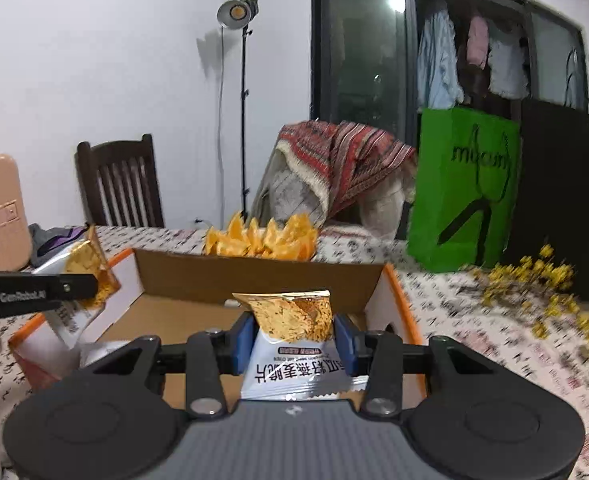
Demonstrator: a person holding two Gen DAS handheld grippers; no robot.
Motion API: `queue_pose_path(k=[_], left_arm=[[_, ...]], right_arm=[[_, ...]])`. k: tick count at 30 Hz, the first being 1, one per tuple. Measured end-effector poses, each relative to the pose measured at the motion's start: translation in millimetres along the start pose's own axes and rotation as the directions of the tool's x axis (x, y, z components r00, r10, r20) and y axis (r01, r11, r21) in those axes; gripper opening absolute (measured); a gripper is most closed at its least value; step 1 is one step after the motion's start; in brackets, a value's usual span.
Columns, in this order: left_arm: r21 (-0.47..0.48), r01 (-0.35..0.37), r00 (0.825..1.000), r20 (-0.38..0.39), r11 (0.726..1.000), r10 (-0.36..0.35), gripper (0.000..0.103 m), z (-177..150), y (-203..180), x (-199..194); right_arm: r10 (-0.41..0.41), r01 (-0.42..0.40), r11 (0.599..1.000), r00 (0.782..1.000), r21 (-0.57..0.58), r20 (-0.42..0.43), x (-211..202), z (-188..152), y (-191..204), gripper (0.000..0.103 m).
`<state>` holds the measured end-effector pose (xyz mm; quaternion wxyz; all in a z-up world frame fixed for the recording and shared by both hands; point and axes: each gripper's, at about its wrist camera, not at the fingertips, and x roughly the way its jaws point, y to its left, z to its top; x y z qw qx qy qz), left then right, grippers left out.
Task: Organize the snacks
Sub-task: 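Carry both packets into the cardboard box and open both grippers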
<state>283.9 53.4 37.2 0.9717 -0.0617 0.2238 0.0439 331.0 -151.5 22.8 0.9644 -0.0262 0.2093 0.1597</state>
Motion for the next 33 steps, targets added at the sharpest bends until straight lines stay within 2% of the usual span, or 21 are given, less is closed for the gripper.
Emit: queue_pose_path(k=[4, 6, 7, 8, 9, 10, 11, 13, 15, 20, 24, 33], left_arm=[[0.023, 0.022, 1.0, 0.0, 0.999, -0.022, 0.01, -7, -6, -1], [0.034, 0.035, 0.999, 0.015, 0.999, -0.036, 0.016, -8, -8, -4], [0.037, 0.045, 0.999, 0.026, 0.998, -0.046, 0.031, -9, -9, -6], [0.036, 0.051, 0.998, 0.035, 0.998, -0.053, 0.061, -9, -9, -8], [0.031, 0.041, 0.998, 0.048, 0.999, -0.043, 0.077, -9, -10, -11], [0.029, 0.022, 0.997, 0.067, 0.999, -0.024, 0.099, -9, -10, -14], [0.029, 0.001, 0.996, 0.091, 1.0, -0.003, 0.103, -9, -11, -18], [0.024, -0.005, 0.995, 0.104, 1.0, 0.002, 0.103, -8, -11, -22], [0.003, 0.007, 0.995, 0.096, 1.0, -0.008, 0.103, -7, -8, -22], [-0.01, -0.021, 0.997, 0.071, 1.0, 0.022, 0.103, -5, -5, -16], [-0.035, -0.018, 0.998, 0.055, 0.999, 0.02, 0.103, -1, -3, -22], [-0.049, -0.022, 0.994, 0.108, 0.999, 0.027, 0.103, 15, -9, -66]], right_arm=[[0.002, -0.003, 1.0, 1.0, -0.016, -0.015, 3, -5, 3, 0.043], [0.008, -0.008, 1.0, 1.0, -0.007, -0.017, 3, -5, 1, 0.045], [0.01, -0.01, 1.0, 1.0, 0.002, -0.014, 1, -5, 0, 0.051], [0.012, -0.012, 1.0, 1.0, 0.015, -0.012, 0, -5, -2, 0.065], [0.014, -0.013, 1.0, 1.0, 0.028, -0.009, -1, -5, -5, 0.072], [0.016, -0.016, 0.999, 1.0, 0.038, -0.005, -2, -5, -7, 0.085], [0.018, -0.018, 0.999, 1.0, 0.048, -0.003, -3, -5, -10, 0.09], [0.023, -0.023, 0.997, 1.0, 0.07, 0.001, -5, -5, -14, 0.093], [0.029, -0.029, 0.996, 1.0, 0.09, 0.0, -5, -5, -18, 0.103], [0.028, -0.029, 0.994, 1.0, 0.101, 0.006, -7, -5, -21, 0.103], [0.023, -0.025, 0.995, 1.0, 0.1, 0.012, -11, -2, -21, 0.103], [0.066, -0.074, 0.988, 0.996, 0.136, 0.067, -51, 18, -28, 0.103]])
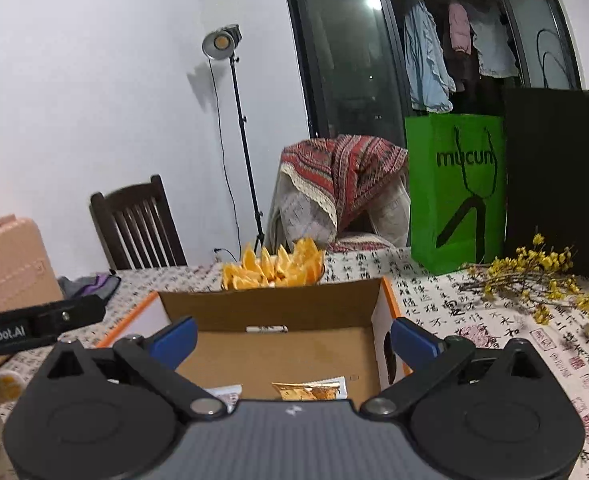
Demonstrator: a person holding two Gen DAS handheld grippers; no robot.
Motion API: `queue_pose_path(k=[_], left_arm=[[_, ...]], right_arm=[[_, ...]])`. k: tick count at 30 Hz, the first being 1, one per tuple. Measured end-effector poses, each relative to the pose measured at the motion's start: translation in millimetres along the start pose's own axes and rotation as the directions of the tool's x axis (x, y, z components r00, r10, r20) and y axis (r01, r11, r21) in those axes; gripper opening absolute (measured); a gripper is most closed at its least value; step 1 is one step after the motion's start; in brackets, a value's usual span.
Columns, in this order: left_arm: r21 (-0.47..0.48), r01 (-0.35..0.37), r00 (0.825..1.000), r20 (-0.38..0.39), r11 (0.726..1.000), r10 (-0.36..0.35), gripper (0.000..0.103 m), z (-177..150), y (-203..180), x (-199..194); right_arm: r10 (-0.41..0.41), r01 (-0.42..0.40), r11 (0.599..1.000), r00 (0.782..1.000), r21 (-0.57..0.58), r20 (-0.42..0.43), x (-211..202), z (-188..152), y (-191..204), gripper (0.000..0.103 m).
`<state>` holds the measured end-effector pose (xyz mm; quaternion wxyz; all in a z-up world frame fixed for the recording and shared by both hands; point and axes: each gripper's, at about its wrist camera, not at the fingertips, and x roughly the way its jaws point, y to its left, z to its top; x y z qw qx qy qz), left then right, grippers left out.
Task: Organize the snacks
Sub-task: 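Carry both packets into the cardboard box and open both grippers, then return to the pile and grasp a green wafer bar with the right gripper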
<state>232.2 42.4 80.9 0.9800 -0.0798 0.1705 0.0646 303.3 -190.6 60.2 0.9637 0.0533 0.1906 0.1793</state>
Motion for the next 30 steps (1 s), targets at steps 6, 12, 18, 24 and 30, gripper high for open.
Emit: queue_pose_path(k=[6, 12, 18, 24, 30], left_arm=[[0.013, -0.001, 1.0, 0.011, 1.0, 0.001, 0.103, 0, 2, -30], [0.047, 0.013, 1.0, 0.01, 0.999, -0.014, 0.103, -15, 4, -62], [0.06, 0.026, 0.999, -0.021, 0.998, -0.025, 0.103, -36, 12, -82], [0.047, 0.019, 0.998, -0.067, 0.999, -0.015, 0.103, -55, 26, -91], [0.033, 0.013, 0.991, -0.135, 0.999, -0.008, 0.103, -83, 42, -97]], right_arm=[[0.008, -0.008, 1.0, 1.0, -0.02, 0.022, -36, -1, -1, 0.103], [0.018, -0.018, 0.999, 1.0, -0.034, 0.001, -71, -18, -8, 0.103], [-0.009, 0.005, 0.997, 0.998, -0.073, -0.057, -96, -46, -14, 0.103], [-0.035, 0.027, 0.997, 0.993, -0.073, -0.111, -118, -75, -26, 0.103], [-0.058, 0.049, 0.997, 0.981, -0.056, -0.184, -127, -101, -39, 0.103]])
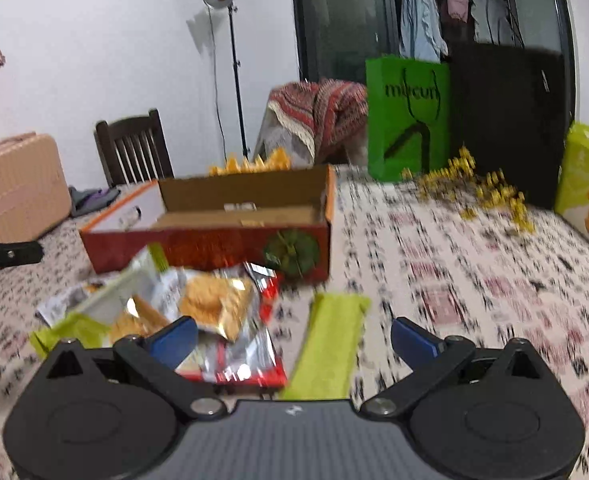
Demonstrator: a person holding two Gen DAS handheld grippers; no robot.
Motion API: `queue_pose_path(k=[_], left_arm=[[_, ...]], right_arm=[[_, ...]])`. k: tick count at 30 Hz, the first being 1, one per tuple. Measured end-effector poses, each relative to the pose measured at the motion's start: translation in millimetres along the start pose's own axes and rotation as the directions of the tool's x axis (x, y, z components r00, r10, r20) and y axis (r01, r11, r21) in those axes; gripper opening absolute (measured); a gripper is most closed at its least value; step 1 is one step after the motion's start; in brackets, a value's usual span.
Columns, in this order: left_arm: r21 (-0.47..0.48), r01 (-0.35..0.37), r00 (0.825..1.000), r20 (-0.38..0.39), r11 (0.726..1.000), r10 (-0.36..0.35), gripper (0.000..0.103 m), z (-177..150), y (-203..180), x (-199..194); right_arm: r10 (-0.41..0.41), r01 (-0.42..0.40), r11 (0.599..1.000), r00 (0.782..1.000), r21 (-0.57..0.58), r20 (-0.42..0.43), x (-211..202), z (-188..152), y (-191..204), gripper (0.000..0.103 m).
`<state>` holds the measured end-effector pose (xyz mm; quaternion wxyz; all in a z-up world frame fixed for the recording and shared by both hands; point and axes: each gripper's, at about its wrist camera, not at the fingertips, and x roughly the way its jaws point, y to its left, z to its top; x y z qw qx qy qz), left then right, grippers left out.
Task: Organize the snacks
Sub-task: 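Return to the pile and grasp a green wafer bar with the right gripper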
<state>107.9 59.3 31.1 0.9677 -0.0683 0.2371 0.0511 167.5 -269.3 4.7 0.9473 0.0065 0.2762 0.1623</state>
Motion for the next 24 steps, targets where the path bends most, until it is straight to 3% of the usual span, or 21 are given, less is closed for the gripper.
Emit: queue_pose_path(k=[4, 6, 11, 19, 24], left_arm=[[-0.014, -0.013, 0.999, -0.04, 1.0, 0.013, 0.103, -16, 11, -1], [-0.025, -0.024, 0.998, -0.054, 0.999, 0.023, 0.103, -20, 16, -1], [-0.048, -0.04, 0.998, -0.057, 0.998, 0.037, 0.103, -25, 23, -8], [-0.061, -0.055, 0.997, -0.061, 0.997, 0.052, 0.103, -27, 28, -14], [-0.075, -0.046, 0.997, -0.065, 0.996, 0.041, 0.103, -27, 30, -12]], right_arm=[[-0.023, 0.023, 1.0, 0.999, 0.006, -0.038, 4, -11, -5, 0.103], [-0.031, 0.032, 0.999, 0.999, 0.012, -0.045, 7, -12, -8, 0.097], [-0.021, 0.027, 0.998, 0.996, 0.065, -0.088, 25, -7, -15, 0.06], [-0.073, 0.085, 0.994, 0.984, 0.071, -0.161, 64, -4, -14, 0.044], [-0.078, 0.088, 0.993, 0.989, 0.08, -0.123, 63, -7, -14, 0.034]])
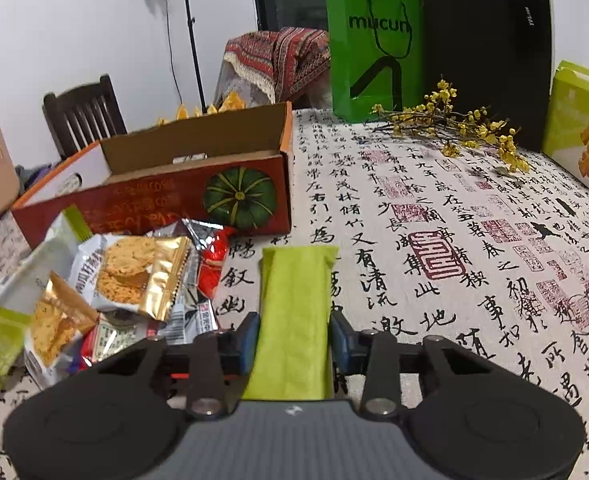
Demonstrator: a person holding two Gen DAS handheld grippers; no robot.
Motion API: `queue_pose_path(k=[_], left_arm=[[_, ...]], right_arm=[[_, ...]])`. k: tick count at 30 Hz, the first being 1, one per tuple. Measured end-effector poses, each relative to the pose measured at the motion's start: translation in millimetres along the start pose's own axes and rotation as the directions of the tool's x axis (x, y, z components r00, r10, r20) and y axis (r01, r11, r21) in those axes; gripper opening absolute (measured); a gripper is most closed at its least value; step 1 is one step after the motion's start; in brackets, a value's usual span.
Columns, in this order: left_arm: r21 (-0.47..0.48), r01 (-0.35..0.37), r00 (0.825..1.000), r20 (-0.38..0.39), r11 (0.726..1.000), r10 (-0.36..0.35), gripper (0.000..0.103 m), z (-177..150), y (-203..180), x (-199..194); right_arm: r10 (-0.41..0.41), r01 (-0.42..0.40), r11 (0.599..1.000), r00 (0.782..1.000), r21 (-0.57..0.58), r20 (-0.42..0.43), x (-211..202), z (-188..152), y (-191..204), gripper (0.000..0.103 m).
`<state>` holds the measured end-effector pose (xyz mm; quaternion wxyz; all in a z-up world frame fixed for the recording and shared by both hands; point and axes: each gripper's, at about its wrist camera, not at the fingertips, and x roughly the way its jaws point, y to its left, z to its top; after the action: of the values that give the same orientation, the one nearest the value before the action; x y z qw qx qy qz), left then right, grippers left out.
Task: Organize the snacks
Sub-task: 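Return to the pile and grasp a green wafer bar with the right gripper, then grasp a cracker packet with the left gripper while the right holds the green bar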
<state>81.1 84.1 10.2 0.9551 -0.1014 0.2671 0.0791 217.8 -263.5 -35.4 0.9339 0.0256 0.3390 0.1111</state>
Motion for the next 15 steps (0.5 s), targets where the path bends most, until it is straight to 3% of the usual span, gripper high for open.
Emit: queue_pose_path(k=[6, 15], left_arm=[[-0.008, -0.002, 0.999, -0.032, 1.0, 0.001, 0.103, 1, -7, 13], [-0.078, 0.015, 0.991, -0.129, 0.997, -0.025, 0.103, 3, -24, 50]], right_arm=[[0.054, -0.061, 0.996, 0.993, 0.064, 0.1, -7, -6, -9, 0.033], [0.107, -0.122, 0.988, 0.984, 0.099, 0.145, -9, -9, -15, 0.033]])
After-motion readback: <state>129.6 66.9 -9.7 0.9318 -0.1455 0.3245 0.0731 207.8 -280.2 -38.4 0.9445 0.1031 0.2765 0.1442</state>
